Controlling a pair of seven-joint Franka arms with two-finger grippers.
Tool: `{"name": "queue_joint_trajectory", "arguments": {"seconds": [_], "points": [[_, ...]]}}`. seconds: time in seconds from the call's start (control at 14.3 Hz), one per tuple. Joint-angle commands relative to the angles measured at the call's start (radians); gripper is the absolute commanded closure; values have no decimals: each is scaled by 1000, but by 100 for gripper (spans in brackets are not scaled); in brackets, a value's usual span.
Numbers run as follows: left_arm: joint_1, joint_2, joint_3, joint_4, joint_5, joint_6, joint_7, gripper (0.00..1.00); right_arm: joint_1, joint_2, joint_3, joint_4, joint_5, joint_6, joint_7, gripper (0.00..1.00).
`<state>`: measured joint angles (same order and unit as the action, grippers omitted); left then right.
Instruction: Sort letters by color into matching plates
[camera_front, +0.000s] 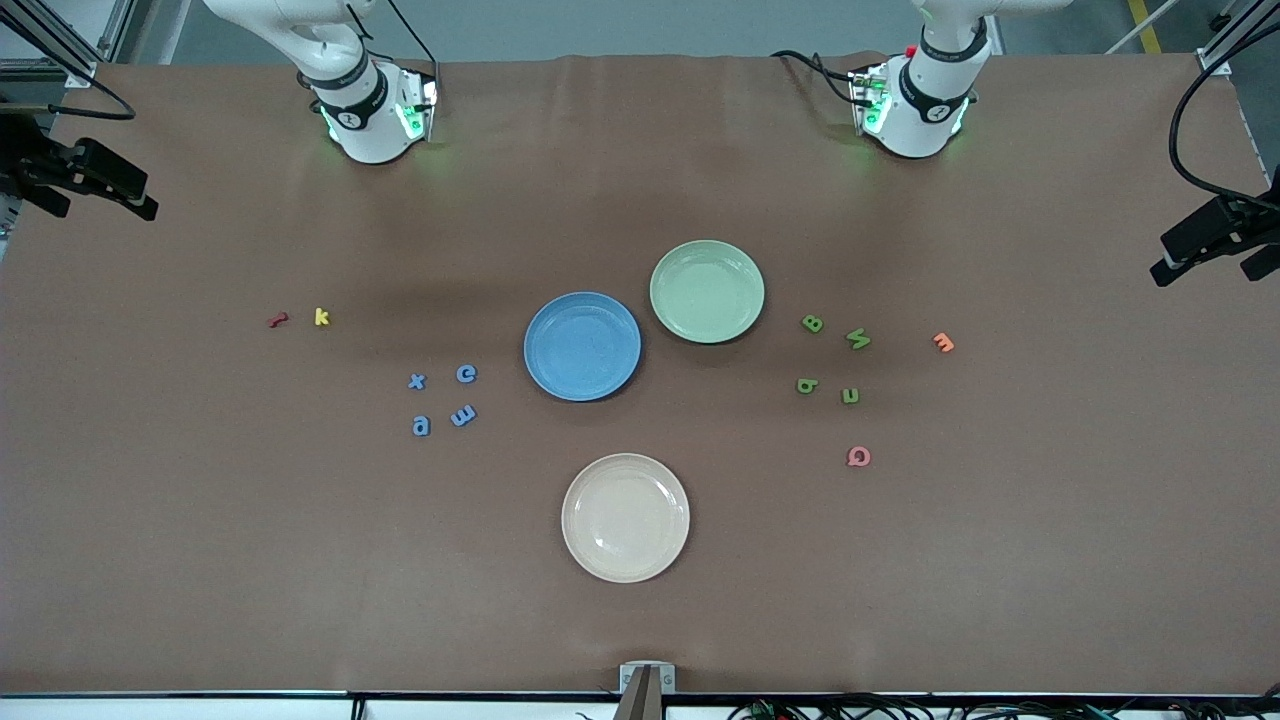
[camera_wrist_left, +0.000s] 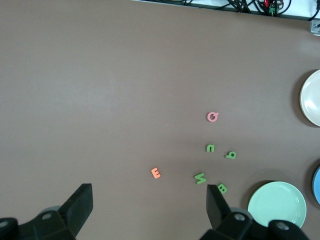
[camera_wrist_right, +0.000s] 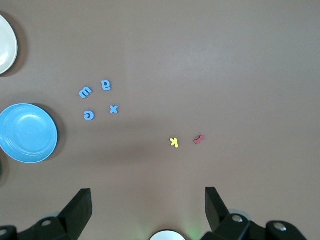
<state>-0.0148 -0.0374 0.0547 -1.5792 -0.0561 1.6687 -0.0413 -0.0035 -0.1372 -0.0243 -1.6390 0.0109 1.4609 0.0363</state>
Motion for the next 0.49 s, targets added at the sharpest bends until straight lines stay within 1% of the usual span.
{"name": "queue_joint_trajectory", "arguments": {"seconds": [0.0, 0.28, 0.42], "points": [[4, -6, -2, -2, 7, -23, -29, 0, -20, 14, 7, 30, 4, -7, -2, 0], [1, 17, -2, -4, 4, -69, -38, 0, -16, 108, 7, 31, 6, 7, -13, 0], [-8, 49, -4, -10, 2, -136, -51, 0, -20, 174, 7, 41, -3, 44, -13, 0]]}}
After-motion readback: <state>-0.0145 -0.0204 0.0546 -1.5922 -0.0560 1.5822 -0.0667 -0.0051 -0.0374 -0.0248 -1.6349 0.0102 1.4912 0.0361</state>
